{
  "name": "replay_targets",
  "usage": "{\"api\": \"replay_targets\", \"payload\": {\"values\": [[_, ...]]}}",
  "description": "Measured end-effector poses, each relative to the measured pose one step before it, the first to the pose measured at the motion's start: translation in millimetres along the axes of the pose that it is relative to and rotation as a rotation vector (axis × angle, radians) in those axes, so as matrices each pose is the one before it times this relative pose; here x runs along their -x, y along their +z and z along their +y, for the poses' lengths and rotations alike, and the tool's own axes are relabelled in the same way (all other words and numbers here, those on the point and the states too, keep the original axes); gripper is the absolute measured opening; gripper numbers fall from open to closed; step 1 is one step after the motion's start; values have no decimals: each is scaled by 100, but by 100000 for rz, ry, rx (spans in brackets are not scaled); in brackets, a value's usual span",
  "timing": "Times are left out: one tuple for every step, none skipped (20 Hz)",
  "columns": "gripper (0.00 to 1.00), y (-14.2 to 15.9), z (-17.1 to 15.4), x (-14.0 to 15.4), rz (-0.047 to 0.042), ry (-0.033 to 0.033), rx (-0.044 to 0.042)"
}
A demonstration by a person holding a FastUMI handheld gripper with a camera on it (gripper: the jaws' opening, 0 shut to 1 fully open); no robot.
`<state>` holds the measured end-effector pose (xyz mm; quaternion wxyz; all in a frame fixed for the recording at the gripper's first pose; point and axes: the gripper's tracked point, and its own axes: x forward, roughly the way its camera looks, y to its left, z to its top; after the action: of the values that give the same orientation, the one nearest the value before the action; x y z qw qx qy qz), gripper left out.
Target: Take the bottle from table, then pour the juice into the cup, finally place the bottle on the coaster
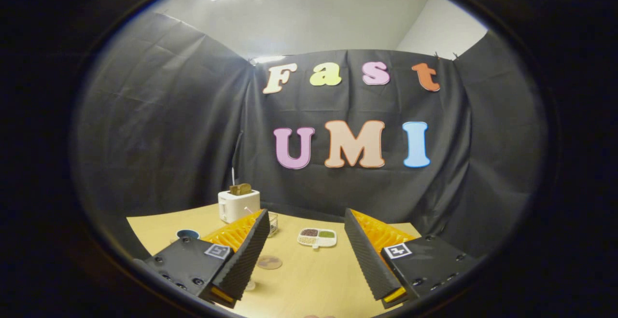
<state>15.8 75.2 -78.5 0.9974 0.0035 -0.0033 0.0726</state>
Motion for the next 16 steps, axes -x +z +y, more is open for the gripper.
{"api": "replay_targets", "payload": {"values": [[98, -786, 527, -96, 243, 948, -57], [98, -686, 455, -89, 175, 908, -507], [98, -665, 427, 18, -165, 953, -1018], [98, -655, 465, -60, 7, 1095, -1032], [98, -837, 353, -70, 148, 757, -831], [98, -777, 150, -103, 544, 330, -701], [98, -927, 248, -118, 646, 530, -676], [98, -811, 173, -31, 481, 8, -1194], [98, -798, 390, -26, 584, 737, -1460], [98, -869, 541, -167, 1019, 1355, -1439], [98, -1149, 484, -77, 1533, 999, -1502], [98, -958, 470, -113, 1490, 1551, -1633], [98, -990, 648, -85, 1340, 1692, -1634], [97, -821, 556, -105, 1142, 1496, -1778], [97, -1017, 660, -65, 1130, 1790, -1793], [97, -781, 578, -140, 1097, 1413, -1726]]}}
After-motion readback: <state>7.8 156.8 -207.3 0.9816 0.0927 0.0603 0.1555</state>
